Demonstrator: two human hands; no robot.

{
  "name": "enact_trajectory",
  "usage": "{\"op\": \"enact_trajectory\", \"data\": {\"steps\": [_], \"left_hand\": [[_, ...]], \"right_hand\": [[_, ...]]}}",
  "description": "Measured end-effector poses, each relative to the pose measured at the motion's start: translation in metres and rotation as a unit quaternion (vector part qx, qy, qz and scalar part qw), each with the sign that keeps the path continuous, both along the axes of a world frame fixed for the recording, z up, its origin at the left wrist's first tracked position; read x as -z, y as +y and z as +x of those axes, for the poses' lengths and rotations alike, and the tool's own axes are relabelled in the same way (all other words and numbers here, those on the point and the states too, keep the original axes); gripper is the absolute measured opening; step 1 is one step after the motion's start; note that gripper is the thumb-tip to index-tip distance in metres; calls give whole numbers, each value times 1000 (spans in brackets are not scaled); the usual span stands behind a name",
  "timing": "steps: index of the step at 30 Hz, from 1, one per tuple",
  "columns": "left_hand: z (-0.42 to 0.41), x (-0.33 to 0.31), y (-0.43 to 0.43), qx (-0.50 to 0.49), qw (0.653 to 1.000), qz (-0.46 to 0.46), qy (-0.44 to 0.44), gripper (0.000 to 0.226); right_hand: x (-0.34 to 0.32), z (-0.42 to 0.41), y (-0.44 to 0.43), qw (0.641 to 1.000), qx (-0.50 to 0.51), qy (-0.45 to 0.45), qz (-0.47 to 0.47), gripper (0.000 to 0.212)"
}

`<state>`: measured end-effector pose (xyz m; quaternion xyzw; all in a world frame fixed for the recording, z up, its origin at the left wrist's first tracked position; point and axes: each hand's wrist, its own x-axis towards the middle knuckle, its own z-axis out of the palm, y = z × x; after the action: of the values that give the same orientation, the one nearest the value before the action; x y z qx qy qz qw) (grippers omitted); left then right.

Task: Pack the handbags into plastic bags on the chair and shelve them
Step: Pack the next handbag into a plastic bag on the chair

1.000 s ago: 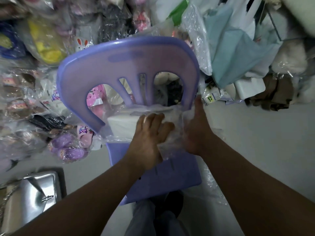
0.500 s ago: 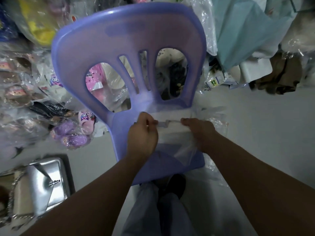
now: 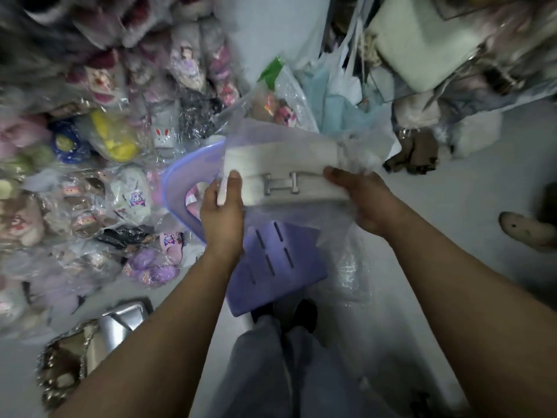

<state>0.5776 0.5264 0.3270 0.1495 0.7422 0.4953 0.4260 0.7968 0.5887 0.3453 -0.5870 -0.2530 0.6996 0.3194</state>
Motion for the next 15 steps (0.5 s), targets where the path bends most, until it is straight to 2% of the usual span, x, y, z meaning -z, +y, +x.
{"op": "enact_trajectory", "data": {"steps": [2,4,6,7,10,13,15], "left_hand": [[11,-51,19,8,999,37,-6,43],[24,-104,43,26,995,94,-4,51],[39,-159,69,51,986,155,13,43],[48,-189,80,63,981,180,14,38],[73,-272,108,119,961,250,-2,46],[99,-350,130,169,927,334,7,31],[115,-393,142,195,905,379,2,24]], "right_hand": [[-54,12,8,999,19,-12,42,51],[-113,27,16,995,20,-45,83,62],[-174,45,24,989,17,-83,121,72],[-206,55,25,983,15,-115,141,75],[-293,86,29,959,15,-173,226,84],[-374,114,25,930,36,-211,300,73],[-416,132,22,911,66,-199,356,67]]}}
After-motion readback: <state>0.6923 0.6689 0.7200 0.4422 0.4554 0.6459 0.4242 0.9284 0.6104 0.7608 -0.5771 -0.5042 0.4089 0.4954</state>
